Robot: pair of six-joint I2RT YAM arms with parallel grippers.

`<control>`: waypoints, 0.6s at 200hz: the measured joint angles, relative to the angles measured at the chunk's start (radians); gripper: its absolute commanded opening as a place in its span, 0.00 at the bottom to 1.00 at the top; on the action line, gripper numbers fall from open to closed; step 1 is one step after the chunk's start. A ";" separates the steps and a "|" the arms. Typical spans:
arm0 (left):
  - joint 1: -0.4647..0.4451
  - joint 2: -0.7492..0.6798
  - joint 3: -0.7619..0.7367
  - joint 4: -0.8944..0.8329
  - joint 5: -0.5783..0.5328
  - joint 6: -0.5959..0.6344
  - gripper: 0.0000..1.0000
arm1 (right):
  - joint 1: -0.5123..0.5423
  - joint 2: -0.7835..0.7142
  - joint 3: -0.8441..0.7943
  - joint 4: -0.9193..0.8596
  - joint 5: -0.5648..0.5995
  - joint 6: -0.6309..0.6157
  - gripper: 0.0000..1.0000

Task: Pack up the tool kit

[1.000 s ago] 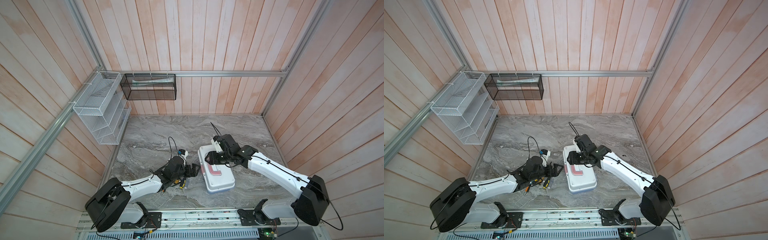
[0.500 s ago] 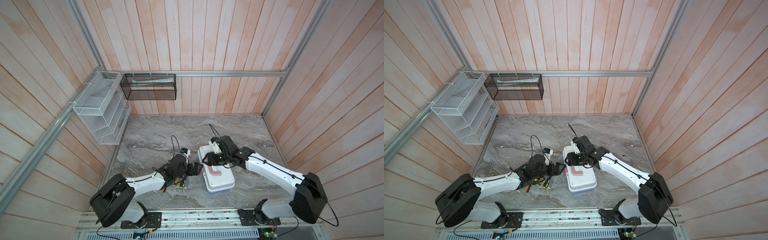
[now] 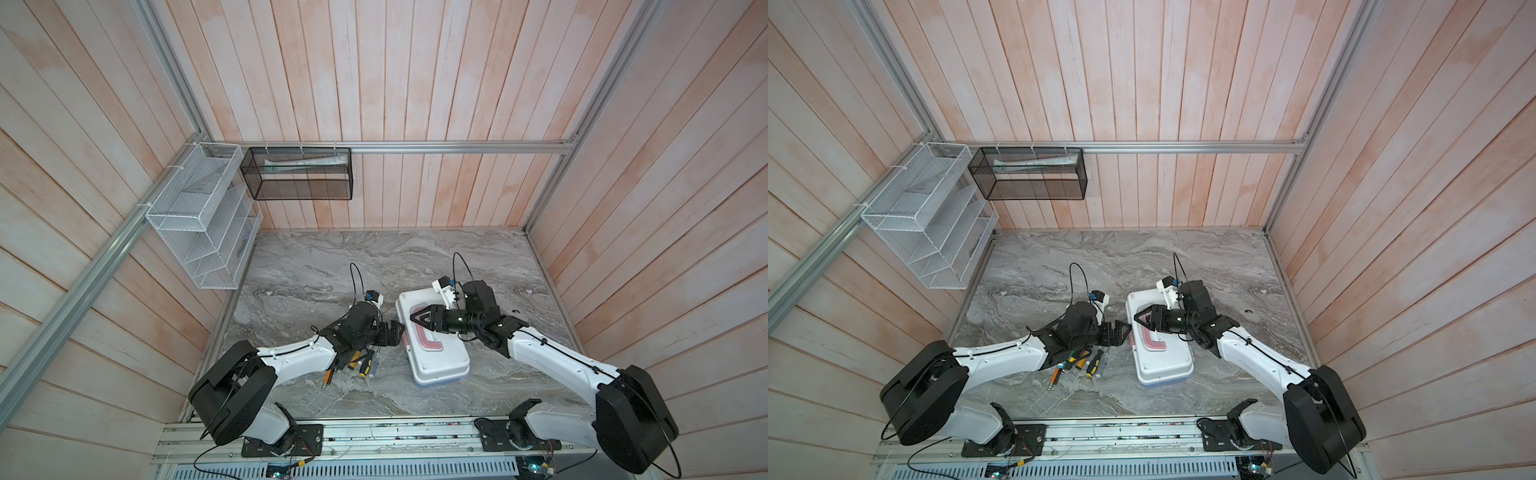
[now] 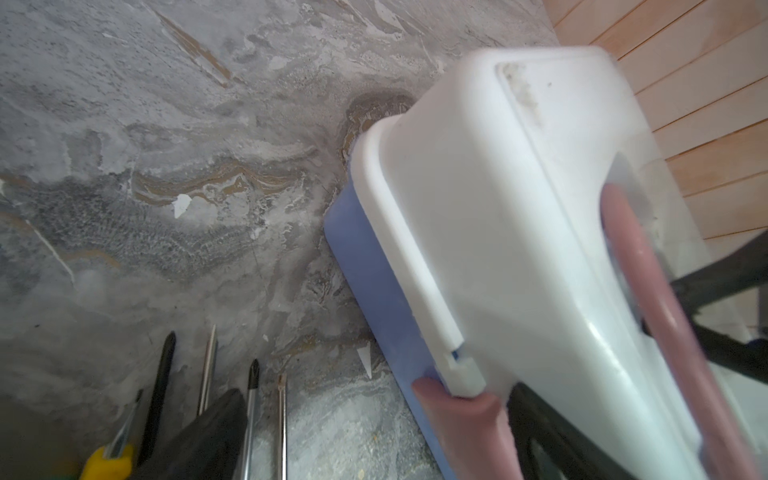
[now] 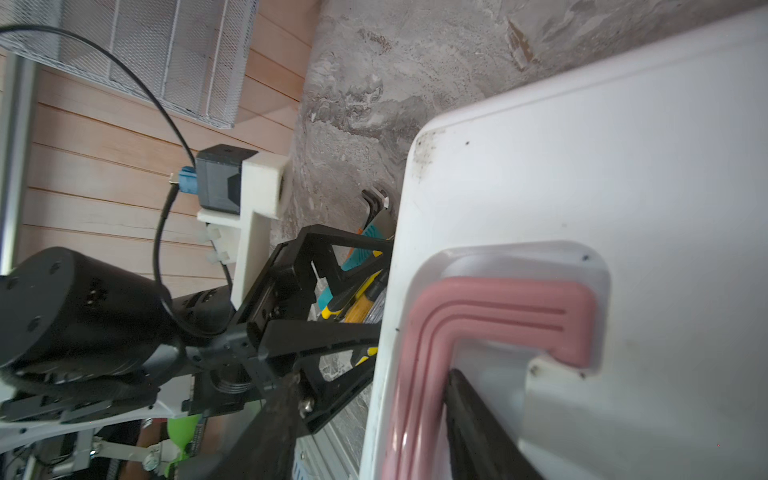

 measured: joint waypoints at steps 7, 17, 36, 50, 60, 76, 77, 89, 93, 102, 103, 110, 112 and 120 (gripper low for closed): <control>0.000 0.000 0.008 -0.010 -0.006 0.006 1.00 | -0.013 0.000 -0.019 0.044 -0.027 0.023 0.53; 0.000 0.000 0.020 -0.026 -0.013 0.015 1.00 | -0.035 0.001 -0.045 0.105 -0.070 0.052 0.53; 0.001 0.000 0.036 -0.051 -0.025 0.028 1.00 | -0.069 0.009 -0.068 0.174 -0.138 0.092 0.51; 0.001 0.000 0.039 -0.058 -0.032 0.033 1.00 | -0.090 0.013 -0.078 0.203 -0.179 0.107 0.50; 0.001 0.000 0.040 -0.062 -0.035 0.035 1.00 | -0.103 0.013 -0.082 0.212 -0.205 0.117 0.49; 0.001 0.000 0.040 -0.071 -0.038 0.036 1.00 | -0.127 0.011 -0.087 0.225 -0.246 0.124 0.47; 0.001 0.000 0.040 -0.072 -0.038 0.036 1.00 | -0.129 0.011 -0.088 0.225 -0.247 0.124 0.47; 0.001 -0.002 0.040 -0.076 -0.039 0.035 1.00 | -0.151 -0.004 -0.094 0.224 -0.273 0.123 0.46; 0.001 -0.003 0.040 -0.079 -0.039 0.035 1.00 | -0.158 -0.011 -0.095 0.220 -0.278 0.121 0.46; 0.001 -0.009 0.040 -0.083 -0.040 0.035 1.00 | -0.180 -0.034 -0.095 0.207 -0.294 0.115 0.46; 0.001 -0.010 0.040 -0.083 -0.040 0.035 1.00 | -0.181 -0.035 -0.095 0.206 -0.295 0.114 0.46; 0.002 -0.015 0.040 -0.084 -0.042 0.033 1.00 | -0.198 -0.058 -0.095 0.195 -0.303 0.107 0.45; 0.002 -0.017 0.040 -0.084 -0.042 0.032 1.00 | -0.203 -0.065 -0.095 0.191 -0.306 0.104 0.45; 0.002 -0.023 0.040 -0.084 -0.043 0.032 1.00 | -0.228 -0.097 -0.095 0.171 -0.309 0.092 0.45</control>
